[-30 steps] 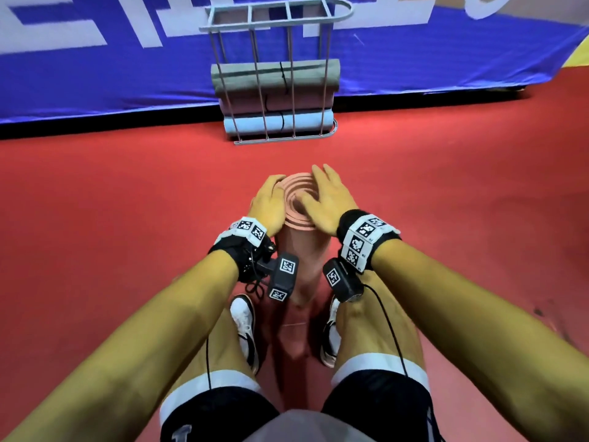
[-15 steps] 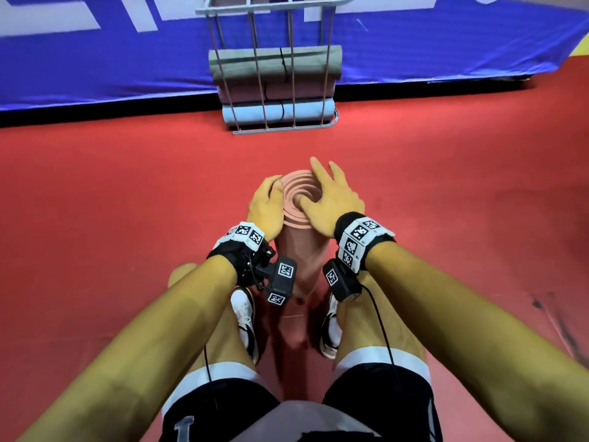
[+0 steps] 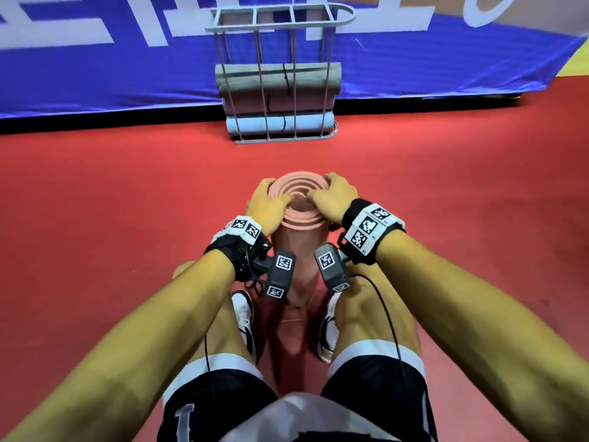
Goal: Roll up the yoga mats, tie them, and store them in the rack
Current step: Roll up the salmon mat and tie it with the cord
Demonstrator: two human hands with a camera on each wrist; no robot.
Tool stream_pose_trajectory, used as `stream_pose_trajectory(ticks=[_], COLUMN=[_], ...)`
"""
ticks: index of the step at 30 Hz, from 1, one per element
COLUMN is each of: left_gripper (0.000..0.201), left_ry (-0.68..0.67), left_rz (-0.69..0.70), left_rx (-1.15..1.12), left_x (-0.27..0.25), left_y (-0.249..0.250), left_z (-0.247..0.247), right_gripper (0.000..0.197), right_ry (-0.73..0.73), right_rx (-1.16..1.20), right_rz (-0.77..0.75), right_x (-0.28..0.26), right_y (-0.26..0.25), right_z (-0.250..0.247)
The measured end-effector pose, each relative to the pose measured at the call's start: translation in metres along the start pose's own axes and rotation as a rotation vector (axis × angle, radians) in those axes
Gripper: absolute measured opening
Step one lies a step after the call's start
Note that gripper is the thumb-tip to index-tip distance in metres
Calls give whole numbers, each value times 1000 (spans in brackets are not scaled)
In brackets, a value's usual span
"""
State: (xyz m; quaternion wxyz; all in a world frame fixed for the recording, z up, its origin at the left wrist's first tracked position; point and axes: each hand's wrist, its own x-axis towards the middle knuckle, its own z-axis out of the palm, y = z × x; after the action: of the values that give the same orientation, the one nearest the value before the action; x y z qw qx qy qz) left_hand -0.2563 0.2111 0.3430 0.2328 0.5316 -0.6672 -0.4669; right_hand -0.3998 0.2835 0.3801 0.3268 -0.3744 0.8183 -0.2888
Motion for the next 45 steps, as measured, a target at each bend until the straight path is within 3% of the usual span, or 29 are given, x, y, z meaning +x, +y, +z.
stream_pose_trajectory(ticks=[4, 9, 14, 20, 26, 28, 30, 33, 35, 38, 41, 45], left_gripper=[25, 41, 34, 38, 33, 48, 77, 128, 141, 130, 111, 90], left_ry=[-33, -90, -72, 22, -25, -112, -263, -375, -248, -20, 177, 269], left_rz=[15, -9, 16, 139, 56, 55, 74, 167, 200, 283, 314, 303], left_rx=[78, 43, 112, 121, 201, 17, -191, -50, 57, -47, -198, -457], left_x=[-8, -7, -7, -2, -8, -13, -22, -32, -32, -23, -33, -36], left_y=[-16, -18, -20, -2, -24, -31, -44, -66, -67, -61, -30, 29], left_z=[3, -1, 2, -12, -6, -5, -5, 0, 4, -6, -30, -47], right_gripper=[63, 62, 79, 55, 47, 33, 26, 51, 64, 58, 89, 150], right_ry=[-5, 34, 26, 87, 43, 56, 57, 69, 68, 88, 73, 57], right_rx=[-29, -11, -44, -37, 51, 97, 127, 154, 150, 181, 488, 249], right_rz=[-1, 13, 73, -28, 33, 50, 43, 76, 72, -41, -155, -347], right_x=[-9, -12, -15, -13, -16, -15, -13, -11, -13, -23, -28, -46], right_y=[23, 32, 32, 13, 39, 41, 39, 36, 27, 4, -7, 11], right_z=[17, 16, 14, 2, 25, 25, 18, 10, 14, 11, -6, 18])
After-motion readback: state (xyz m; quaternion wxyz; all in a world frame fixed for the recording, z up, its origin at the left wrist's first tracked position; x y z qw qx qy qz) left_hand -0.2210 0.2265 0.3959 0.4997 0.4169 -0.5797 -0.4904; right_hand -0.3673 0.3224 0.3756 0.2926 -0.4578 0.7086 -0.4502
